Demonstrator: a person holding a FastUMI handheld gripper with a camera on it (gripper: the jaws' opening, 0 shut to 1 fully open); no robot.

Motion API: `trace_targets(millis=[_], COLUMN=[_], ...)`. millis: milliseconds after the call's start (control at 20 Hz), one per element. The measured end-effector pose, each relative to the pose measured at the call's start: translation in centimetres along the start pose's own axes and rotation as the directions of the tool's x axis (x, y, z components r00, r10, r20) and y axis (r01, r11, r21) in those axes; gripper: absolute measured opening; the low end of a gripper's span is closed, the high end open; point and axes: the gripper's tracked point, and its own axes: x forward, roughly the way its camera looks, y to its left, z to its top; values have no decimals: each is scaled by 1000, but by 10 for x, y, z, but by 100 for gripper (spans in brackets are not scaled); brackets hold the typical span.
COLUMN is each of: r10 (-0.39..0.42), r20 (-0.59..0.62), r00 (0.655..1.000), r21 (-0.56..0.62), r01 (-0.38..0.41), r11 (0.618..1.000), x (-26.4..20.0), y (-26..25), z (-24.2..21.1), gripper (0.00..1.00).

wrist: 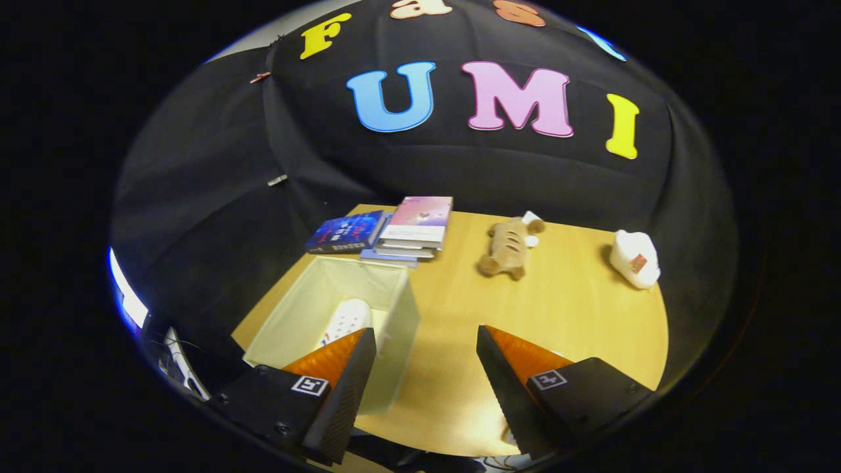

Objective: Open the storage box then place both shoes into the box .Put the left shoe in first, then the right shoe, with the right side of both shoes facing outward in a uniform manner.

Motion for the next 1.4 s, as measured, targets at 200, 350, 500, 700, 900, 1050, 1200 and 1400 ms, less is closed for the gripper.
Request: trace_targets(millis=[200, 350, 500, 700, 900, 1050, 1200, 1400], r10=[-138, -192, -199, -219, -237, -239, -246, -313], r20=[-90, -185, -271, -333, -357, -335, -316, -319], r00=[986, 964, 942, 917, 903, 912, 916, 895], r21=[-9, -5, 20, -3, -50, -56, -55, -67], r01=[138, 195, 212, 231, 235, 233, 241, 308], r11=[990, 981, 977, 973, 971, 971, 969, 949], x=[-23, -38, -32, -11, 22, 45, 63, 75], y=[-83, -125, -142, -158, -172, -176, -179, -191], z=[-56, -109, -154, -192, -212, -207, -200, -200], gripper=[95, 95, 95, 89, 87, 79, 68, 20])
